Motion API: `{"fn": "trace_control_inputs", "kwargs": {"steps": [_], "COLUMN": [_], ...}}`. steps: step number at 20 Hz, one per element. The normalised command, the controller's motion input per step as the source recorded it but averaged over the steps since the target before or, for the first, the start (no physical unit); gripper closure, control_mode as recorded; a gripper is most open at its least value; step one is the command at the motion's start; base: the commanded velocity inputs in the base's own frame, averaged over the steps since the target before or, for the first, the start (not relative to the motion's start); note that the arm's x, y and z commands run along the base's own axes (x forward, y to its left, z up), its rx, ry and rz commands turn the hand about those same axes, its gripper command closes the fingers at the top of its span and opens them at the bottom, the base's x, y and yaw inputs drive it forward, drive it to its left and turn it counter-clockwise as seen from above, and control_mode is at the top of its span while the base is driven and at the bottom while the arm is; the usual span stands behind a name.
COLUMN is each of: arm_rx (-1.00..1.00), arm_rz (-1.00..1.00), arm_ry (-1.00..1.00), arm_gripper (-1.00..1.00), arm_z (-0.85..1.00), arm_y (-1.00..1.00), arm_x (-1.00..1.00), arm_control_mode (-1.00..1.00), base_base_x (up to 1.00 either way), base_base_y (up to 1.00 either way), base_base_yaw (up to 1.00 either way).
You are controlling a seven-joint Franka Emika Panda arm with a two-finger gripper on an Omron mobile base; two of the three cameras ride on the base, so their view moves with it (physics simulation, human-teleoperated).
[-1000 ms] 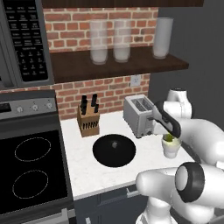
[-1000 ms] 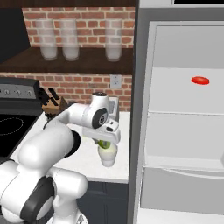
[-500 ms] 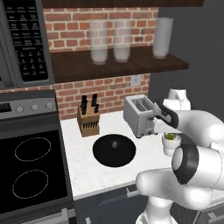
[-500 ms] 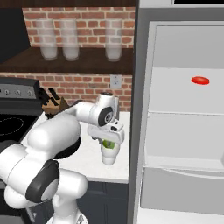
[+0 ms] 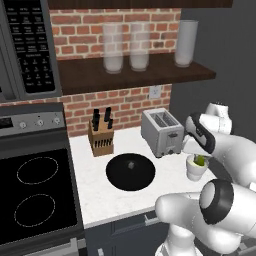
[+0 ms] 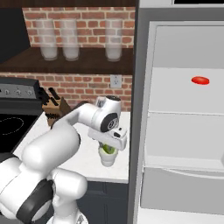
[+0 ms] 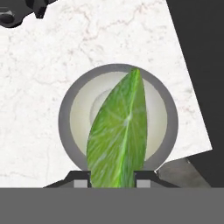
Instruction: Grab a lemon wedge from the fridge and one ice cube from the ice bowl, and put them in the glass of lemonade.
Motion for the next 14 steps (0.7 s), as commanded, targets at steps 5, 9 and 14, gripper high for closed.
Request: {"fn": "trace_control_inputs", "kwargs": {"steps": [5, 9, 14], "arm_rx": [0.00, 0.00, 0.00], "arm_rz": [-0.03, -0.07, -0.08], "arm_ry": [-0.09, -0.09, -0.06], "arm_gripper": [1.00, 1.00, 1.00], "arm_z": [0.01, 0.15, 0.28], "arm_y": [0.05, 0.07, 0.02], "arm_x": [-0.01, 0.01, 0.00], "arm_control_mode": [-1.00, -1.00, -1.00], "base_base_x": [0.00, 0.00, 0.00], "base_base_y": [0.00, 0.00, 0.00], "base_base_yaw": [0.00, 0.00, 0.00]}}
